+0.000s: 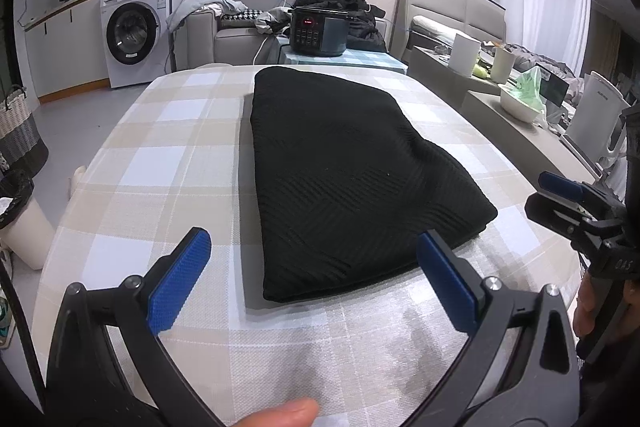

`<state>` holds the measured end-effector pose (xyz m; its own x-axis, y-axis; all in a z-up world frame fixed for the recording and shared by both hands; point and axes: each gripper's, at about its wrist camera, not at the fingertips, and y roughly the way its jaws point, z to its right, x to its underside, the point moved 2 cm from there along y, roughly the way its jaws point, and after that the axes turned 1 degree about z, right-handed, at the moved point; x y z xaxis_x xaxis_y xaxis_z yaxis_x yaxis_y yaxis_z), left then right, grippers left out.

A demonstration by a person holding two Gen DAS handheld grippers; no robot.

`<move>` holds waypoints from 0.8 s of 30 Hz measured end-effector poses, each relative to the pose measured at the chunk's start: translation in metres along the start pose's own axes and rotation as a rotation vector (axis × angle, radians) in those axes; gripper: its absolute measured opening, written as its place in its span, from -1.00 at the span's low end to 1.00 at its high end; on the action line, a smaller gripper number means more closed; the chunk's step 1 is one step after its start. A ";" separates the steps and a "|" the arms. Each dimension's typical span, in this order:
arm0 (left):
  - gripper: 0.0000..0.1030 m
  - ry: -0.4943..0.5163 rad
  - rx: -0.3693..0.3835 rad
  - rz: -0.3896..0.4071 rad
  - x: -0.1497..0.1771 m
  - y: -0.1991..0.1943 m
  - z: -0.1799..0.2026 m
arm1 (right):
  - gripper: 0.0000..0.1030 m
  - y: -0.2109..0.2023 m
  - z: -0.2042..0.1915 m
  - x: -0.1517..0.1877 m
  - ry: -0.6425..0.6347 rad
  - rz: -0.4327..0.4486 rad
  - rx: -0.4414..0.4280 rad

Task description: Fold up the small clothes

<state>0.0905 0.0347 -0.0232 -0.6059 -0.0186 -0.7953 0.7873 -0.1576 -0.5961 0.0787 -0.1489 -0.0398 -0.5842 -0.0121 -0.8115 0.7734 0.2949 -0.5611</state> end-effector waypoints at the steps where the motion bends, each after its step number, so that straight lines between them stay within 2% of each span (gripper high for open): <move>1: 0.98 0.001 -0.002 0.000 0.000 0.000 0.000 | 1.00 0.000 0.001 0.000 0.000 0.000 -0.002; 24: 0.98 0.005 -0.006 -0.005 0.002 0.004 -0.001 | 1.00 0.001 -0.002 0.002 0.009 0.008 -0.006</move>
<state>0.0925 0.0347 -0.0275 -0.6095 -0.0126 -0.7927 0.7847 -0.1515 -0.6010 0.0776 -0.1463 -0.0415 -0.5802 -0.0009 -0.8145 0.7766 0.3008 -0.5536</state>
